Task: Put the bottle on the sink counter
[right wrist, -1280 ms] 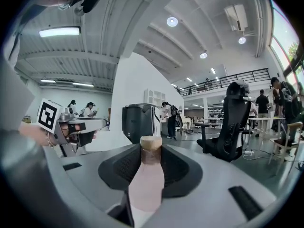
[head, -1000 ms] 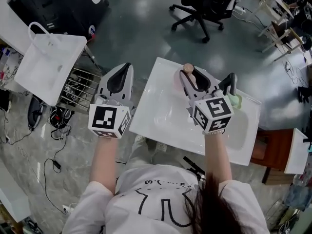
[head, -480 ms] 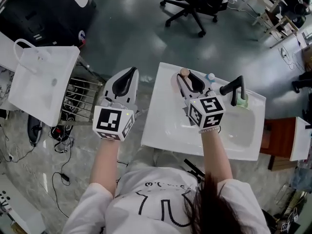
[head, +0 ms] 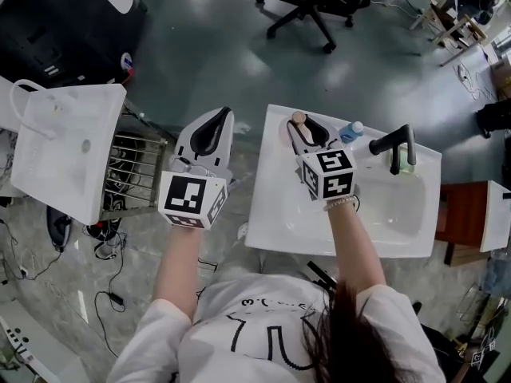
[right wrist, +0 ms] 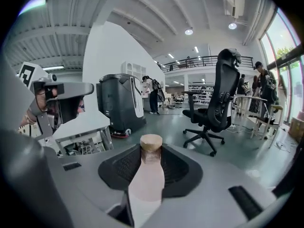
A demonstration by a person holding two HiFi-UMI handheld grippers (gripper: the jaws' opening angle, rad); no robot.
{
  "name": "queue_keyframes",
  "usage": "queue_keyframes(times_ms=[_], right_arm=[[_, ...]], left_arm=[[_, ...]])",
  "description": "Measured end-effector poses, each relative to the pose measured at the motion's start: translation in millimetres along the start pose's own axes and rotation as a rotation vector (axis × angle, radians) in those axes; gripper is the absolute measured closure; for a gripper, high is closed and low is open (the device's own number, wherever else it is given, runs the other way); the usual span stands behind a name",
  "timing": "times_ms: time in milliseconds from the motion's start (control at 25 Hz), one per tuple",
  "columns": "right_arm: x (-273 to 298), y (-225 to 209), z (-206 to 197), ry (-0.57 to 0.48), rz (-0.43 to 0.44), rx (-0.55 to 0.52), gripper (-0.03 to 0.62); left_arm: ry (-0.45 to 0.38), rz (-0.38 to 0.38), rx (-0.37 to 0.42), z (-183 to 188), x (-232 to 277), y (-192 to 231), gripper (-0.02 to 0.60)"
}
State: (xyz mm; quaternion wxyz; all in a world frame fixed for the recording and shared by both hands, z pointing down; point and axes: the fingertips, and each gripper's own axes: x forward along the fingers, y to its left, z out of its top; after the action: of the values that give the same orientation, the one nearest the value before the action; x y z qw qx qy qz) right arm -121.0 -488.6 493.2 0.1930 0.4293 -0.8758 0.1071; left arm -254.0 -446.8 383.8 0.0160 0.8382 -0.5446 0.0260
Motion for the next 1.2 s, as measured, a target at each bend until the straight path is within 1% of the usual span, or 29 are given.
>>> queue_keyframes(times_ms=[520,880,1200], right_arm=[[30,-2,-20,0.078,-0.028,0.017,0.451],[37,-1,-34,0.117,-0.037,-0.012,0.451],[38,-2,-39,0.121,-0.034,-0.049,0.451]], left_arm=[[0.001,-0.033,-0.013,-12,5,4,0.572],[0.004,-0.032,-0.024,-17,1,9,0.572],[0.012,-0.046,-0.029,-23,0,6,0.572]])
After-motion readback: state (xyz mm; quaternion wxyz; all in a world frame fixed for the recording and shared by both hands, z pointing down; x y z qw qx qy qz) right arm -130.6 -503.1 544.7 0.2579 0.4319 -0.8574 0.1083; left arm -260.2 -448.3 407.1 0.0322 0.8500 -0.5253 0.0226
